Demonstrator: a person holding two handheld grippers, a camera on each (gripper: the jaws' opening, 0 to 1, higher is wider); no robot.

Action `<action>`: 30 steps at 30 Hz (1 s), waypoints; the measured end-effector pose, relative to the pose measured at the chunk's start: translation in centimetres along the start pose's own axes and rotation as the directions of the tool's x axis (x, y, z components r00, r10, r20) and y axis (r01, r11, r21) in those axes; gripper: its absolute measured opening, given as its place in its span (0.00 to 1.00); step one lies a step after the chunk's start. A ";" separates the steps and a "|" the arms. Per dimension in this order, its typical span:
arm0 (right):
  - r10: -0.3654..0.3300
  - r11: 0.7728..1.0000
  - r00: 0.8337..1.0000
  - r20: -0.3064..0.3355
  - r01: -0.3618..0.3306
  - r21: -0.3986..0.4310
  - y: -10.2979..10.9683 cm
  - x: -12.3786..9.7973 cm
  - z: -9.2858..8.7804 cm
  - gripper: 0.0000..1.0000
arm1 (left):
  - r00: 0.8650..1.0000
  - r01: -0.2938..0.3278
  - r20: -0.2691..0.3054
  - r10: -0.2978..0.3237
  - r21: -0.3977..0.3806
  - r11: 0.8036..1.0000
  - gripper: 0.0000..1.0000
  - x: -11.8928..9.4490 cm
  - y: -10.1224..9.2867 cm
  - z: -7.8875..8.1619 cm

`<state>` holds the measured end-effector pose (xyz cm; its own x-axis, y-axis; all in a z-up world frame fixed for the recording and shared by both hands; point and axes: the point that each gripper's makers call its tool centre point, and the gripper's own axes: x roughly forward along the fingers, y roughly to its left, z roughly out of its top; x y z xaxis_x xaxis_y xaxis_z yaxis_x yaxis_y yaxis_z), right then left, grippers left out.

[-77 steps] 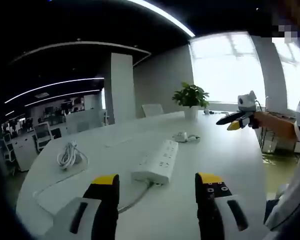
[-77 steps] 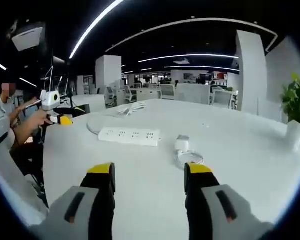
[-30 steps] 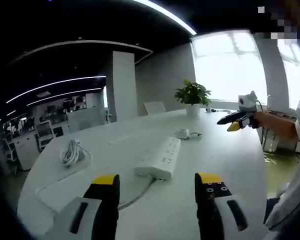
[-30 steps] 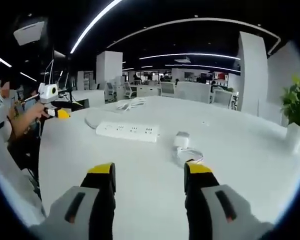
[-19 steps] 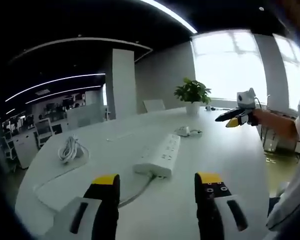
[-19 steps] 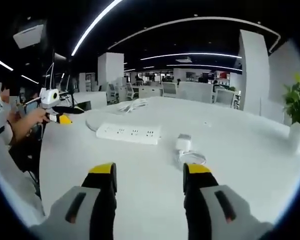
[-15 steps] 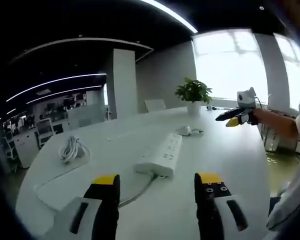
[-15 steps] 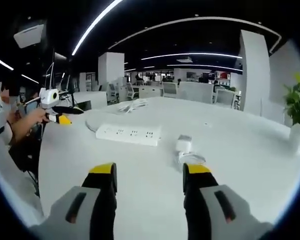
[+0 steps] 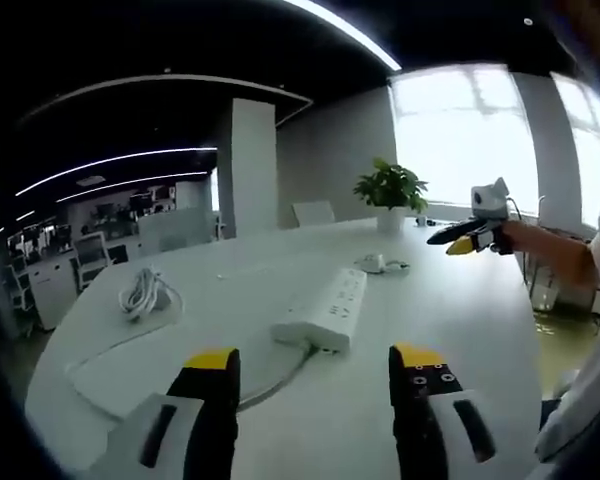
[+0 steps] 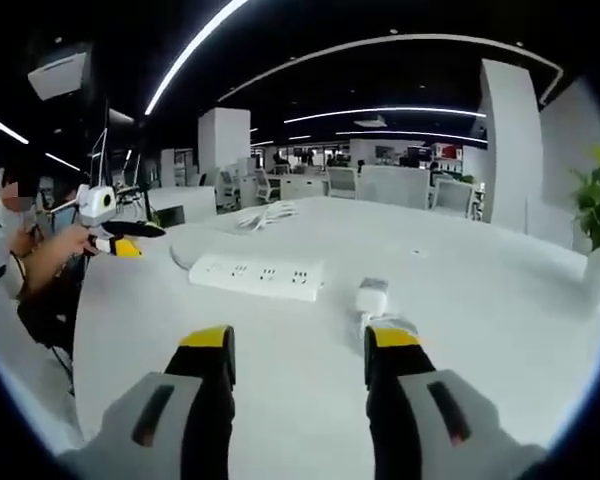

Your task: Straighten the power strip on the desk, plug the charger into it

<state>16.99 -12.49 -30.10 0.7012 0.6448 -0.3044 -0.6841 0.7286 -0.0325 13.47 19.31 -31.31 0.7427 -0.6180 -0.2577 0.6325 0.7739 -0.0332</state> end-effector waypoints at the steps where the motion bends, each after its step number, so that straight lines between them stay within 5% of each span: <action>1: 0.002 1.000 1.000 0.000 -0.002 -0.001 0.0 0.1 0.0 0.51 | 1.000 -0.001 0.002 0.000 0.001 1.000 0.63 0.0 0.0 0.1; 30: 0.031 0.999 0.998 0.055 -0.032 0.017 1.1 1.3 0.1 0.50 | 1.000 0.013 -0.004 -0.013 -0.018 1.000 0.61 0.8 0.3 -1.6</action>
<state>17.22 -10.84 -30.40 0.6898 0.6786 -0.2525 -0.7025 0.7117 -0.0066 13.93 19.23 -33.05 0.7334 -0.6277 -0.2611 0.6381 0.7681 -0.0541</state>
